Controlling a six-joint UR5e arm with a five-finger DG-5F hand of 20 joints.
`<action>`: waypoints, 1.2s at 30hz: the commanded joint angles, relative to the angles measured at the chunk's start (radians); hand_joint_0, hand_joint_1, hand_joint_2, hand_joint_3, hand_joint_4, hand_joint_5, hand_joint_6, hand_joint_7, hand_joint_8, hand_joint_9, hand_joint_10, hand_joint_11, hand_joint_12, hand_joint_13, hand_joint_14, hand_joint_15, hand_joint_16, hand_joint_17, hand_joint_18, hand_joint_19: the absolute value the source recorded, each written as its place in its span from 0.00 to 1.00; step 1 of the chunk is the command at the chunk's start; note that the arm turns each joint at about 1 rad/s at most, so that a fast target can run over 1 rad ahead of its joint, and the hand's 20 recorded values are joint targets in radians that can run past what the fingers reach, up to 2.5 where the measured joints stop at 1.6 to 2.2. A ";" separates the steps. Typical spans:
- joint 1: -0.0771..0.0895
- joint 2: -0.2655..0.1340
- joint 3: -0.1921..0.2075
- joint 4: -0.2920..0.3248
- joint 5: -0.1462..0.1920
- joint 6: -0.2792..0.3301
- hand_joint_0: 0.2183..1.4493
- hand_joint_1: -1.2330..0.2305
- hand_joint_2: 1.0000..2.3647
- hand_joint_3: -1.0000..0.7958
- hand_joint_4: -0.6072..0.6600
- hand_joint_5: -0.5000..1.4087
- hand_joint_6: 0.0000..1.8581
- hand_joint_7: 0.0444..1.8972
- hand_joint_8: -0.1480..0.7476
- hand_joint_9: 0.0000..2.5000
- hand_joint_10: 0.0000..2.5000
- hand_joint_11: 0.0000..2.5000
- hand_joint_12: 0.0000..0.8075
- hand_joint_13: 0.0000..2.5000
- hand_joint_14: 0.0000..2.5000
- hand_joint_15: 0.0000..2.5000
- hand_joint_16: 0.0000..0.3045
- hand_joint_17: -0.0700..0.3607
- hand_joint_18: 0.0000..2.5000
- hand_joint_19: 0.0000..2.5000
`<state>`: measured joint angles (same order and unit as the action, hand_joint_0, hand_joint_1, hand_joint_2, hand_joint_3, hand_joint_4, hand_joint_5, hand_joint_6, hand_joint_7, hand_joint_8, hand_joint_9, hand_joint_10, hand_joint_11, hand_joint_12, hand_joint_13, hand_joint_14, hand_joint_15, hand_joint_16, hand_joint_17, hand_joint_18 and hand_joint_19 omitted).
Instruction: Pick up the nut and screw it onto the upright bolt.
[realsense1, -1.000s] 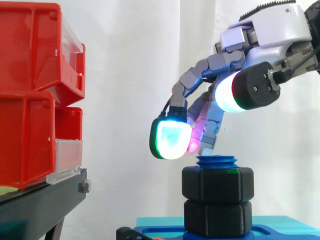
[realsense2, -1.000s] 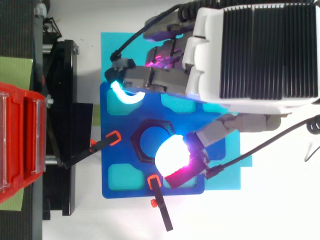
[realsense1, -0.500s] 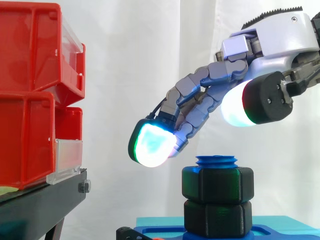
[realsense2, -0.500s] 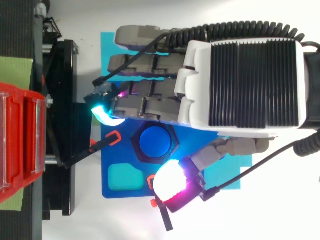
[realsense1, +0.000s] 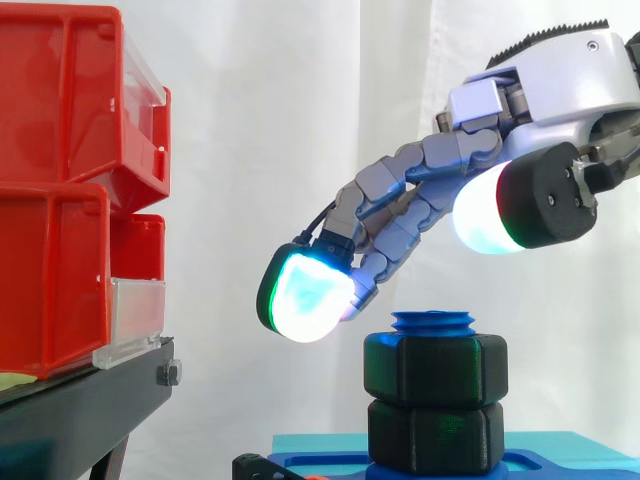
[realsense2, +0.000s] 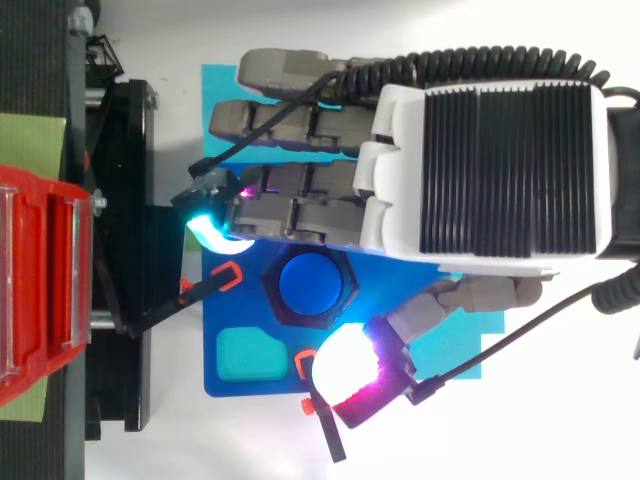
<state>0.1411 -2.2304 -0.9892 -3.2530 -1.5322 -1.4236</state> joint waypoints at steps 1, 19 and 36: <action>0.000 0.000 -0.002 -0.008 0.001 0.000 0.18 0.68 0.00 0.28 0.65 0.23 0.27 0.45 0.37 0.15 0.00 0.00 0.37 0.12 0.00 0.00 0.12 0.35 0.00 0.00; -0.003 0.000 -0.002 -0.036 -0.005 -0.001 0.21 0.65 0.00 0.28 0.61 0.28 0.27 0.70 0.42 0.34 0.00 0.00 0.29 0.26 0.00 0.00 0.08 0.29 0.06 0.00; -0.014 0.000 -0.002 -0.039 -0.009 -0.001 0.22 0.63 0.00 0.28 0.55 0.31 0.27 0.77 0.43 0.57 0.00 0.00 0.18 0.41 0.00 0.00 0.05 0.24 0.24 0.00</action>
<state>0.1286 -2.2301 -0.9906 -3.2905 -1.5404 -1.4251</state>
